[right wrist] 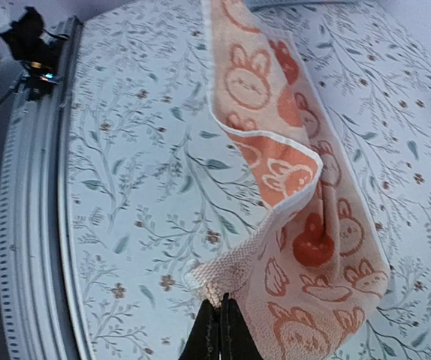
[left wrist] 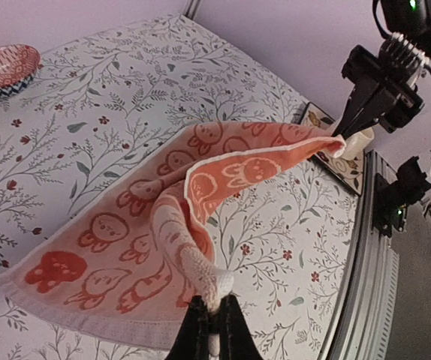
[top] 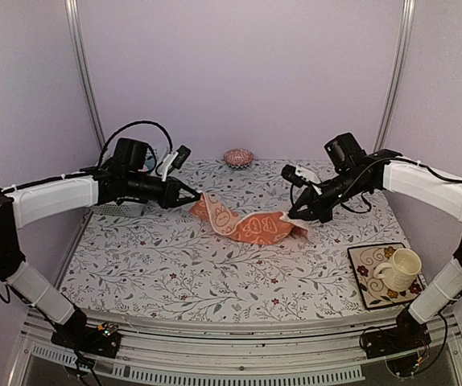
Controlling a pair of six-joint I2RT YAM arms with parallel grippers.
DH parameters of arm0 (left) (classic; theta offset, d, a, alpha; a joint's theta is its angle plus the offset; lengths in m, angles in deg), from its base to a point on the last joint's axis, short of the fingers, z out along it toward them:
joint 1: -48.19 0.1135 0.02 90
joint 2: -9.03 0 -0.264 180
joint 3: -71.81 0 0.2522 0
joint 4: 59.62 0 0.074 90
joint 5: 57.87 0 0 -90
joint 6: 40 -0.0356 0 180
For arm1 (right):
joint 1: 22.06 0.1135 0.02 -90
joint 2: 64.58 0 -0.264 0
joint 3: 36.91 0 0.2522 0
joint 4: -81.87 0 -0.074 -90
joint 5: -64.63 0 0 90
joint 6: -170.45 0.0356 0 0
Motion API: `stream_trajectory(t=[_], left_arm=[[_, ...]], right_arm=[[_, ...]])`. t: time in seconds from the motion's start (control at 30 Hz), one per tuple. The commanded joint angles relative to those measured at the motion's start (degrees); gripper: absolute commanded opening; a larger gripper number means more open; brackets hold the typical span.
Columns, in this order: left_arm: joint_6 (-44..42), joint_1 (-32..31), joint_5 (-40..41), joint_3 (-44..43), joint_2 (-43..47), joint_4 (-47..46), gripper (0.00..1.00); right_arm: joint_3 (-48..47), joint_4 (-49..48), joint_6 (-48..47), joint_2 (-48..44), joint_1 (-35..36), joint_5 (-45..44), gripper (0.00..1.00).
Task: Roll the towels
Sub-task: Flatten out the towel at the center of the board.
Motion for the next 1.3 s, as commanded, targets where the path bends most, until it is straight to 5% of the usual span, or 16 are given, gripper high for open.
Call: stream_trajectory(t=[0.0, 0.23, 0.43, 0.53, 0.73, 0.93, 1.27], left_arm=[[-2.1, 0.3, -5.0, 2.5, 5.0, 3.6, 0.00], [2.3, 2.2, 8.7, -2.3, -1.2, 8.6, 0.00], [7.7, 3.0, 10.3, -3.6, -9.7, 5.5, 0.00], [9.0, 2.9, 11.8, -4.2, -11.9, 4.9, 0.00], [9.6, 1.8, 12.6, -7.2, -15.5, 4.2, 0.00], [9.1, 1.0, 12.9, -8.3, -16.5, 4.6, 0.00], [8.9, 0.3, 13.4, -7.8, -16.5, 3.9, 0.00]], right_arm=[[-1.6, 10.5, -2.0, -2.7, -0.7, 20.0, 0.02], [-9.6, 6.9, 11.5, 18.4, -7.7, 10.9, 0.02], [-19.5, 11.1, 15.8, 35.9, -9.5, 5.1, 0.02], [-19.9, 10.3, 17.0, 36.8, -9.5, 2.7, 0.03], [-20.2, 9.6, 18.9, 34.3, -8.8, -10.2, 0.33], [-20.4, 10.1, 20.1, 27.8, -7.7, -21.3, 0.44], [-25.9, 11.5, 26.6, 30.1, -5.2, -11.6, 0.46]])
